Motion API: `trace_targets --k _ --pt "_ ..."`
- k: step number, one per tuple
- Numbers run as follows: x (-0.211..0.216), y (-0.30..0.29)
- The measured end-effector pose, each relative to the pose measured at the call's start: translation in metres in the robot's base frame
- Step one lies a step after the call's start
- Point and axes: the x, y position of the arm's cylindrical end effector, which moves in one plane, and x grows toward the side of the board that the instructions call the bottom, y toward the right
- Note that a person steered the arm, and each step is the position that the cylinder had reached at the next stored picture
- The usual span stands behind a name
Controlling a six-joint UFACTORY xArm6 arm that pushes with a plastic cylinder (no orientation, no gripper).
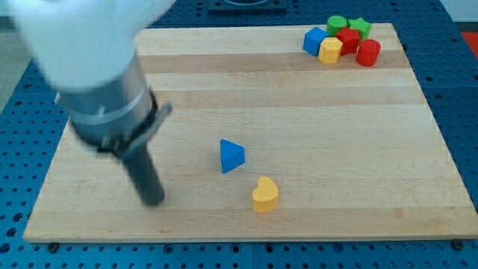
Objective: Push the heart into the triangle
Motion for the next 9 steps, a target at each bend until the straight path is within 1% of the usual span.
trace_targets --k 1,2,3,4,5,6,8,9 --pt "0.011 0.039" --pt "-0.003 0.179" --pt "-0.006 0.226" --pt "-0.006 0.226" --pt "-0.009 0.205" --pt "-0.042 0.171" --pt "-0.150 0.092" --pt "-0.187 0.047"
